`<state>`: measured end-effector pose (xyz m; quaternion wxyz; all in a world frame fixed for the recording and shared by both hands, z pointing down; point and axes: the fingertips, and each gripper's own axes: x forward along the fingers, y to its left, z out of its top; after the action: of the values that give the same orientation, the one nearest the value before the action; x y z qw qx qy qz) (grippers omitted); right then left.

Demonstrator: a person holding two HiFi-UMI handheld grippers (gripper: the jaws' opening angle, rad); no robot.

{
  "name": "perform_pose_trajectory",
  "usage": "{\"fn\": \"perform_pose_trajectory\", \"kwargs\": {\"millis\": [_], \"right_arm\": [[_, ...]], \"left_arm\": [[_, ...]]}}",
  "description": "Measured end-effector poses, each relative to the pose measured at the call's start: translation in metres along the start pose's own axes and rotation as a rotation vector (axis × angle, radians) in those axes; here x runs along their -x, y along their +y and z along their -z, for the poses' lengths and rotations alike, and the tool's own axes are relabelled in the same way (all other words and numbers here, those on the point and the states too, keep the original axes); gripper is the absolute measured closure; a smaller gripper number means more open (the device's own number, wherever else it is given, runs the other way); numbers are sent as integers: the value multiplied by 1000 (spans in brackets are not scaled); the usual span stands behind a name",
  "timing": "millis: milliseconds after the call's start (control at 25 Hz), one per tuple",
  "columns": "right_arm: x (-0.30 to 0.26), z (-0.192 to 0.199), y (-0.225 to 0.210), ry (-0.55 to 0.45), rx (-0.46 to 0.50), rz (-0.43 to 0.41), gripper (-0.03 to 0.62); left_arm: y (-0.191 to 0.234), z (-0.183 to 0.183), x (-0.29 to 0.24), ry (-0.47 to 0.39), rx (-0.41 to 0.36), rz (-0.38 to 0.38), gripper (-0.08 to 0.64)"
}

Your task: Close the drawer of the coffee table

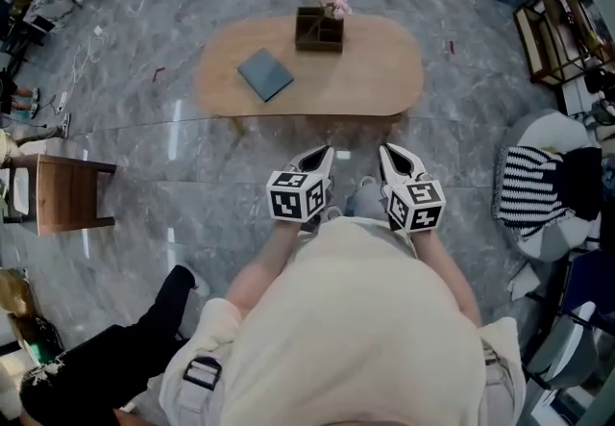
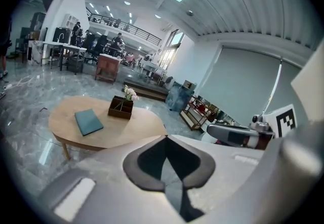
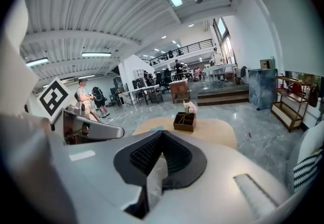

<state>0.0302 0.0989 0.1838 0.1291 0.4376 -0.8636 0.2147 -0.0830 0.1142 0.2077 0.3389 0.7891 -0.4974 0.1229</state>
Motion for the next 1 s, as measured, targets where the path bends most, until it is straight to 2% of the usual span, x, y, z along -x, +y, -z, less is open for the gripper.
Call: {"fn": "perform_pose_trajectory", "kwargs": {"millis": [240, 440, 1000], "right_arm": [[-2, -5, 10, 5, 55, 0, 594], [-3, -14, 16, -23, 42, -7, 594], [-9, -16, 29, -28, 63, -32, 594]], "left_arm": [[2, -2, 1, -9, -7, 7, 558], [5, -5, 2, -14, -38, 5, 558], [16, -9, 13, -37, -23, -11, 558]]}}
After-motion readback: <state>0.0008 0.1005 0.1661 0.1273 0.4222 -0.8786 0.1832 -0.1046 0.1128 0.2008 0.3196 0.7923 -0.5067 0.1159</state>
